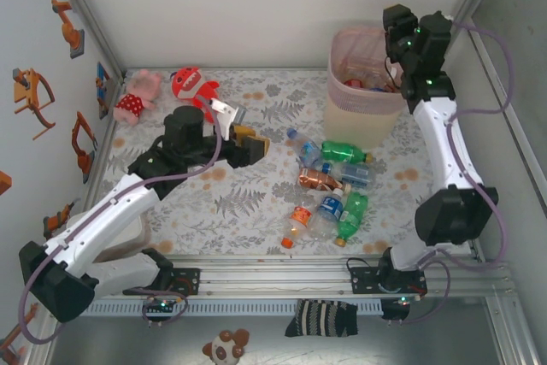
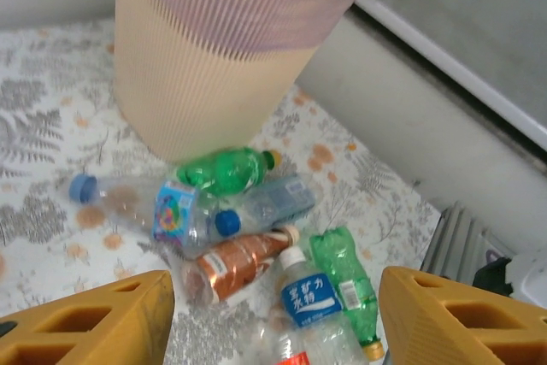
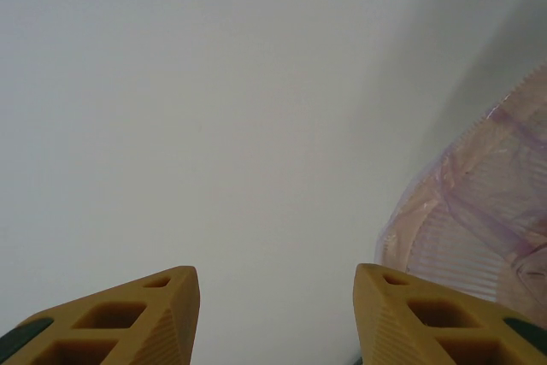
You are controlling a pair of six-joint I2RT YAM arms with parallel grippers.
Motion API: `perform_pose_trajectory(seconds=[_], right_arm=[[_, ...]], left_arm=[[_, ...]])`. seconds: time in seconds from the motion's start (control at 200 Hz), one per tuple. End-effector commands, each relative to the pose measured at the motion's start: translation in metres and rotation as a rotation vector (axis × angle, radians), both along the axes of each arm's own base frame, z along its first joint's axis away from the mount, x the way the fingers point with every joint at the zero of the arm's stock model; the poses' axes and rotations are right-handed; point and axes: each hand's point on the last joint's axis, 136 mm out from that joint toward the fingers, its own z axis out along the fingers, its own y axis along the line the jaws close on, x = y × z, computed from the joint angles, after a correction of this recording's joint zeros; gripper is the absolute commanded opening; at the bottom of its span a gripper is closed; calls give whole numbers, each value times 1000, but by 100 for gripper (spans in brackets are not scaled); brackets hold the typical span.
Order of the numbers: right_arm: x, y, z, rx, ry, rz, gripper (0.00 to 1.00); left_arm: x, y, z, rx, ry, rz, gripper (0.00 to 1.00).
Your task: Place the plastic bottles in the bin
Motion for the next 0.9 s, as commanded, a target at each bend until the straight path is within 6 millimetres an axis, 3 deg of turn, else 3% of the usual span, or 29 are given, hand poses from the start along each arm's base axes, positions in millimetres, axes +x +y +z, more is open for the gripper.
perform_pose_trajectory(seconds=[0.0, 0.386, 0.531, 0.736, 0.896], right_arm=[[-19, -12, -18, -103, 58, -26, 50], [-85, -35, -30, -231, 106, -100, 50], [-98, -36, -45, -244, 131, -104, 50], [-111, -37, -65, -250, 174, -98, 50], [-118, -35, -73, -249, 189, -84, 50]], left_arm=[[-6, -1, -23, 77, 78, 32, 63], [-63, -26, -116, 369, 262, 0, 62], [-94, -37, -149, 486, 309, -66, 62], [-134, -35, -199, 673, 381, -106, 62], [-156, -36, -224, 761, 414, -113, 63]])
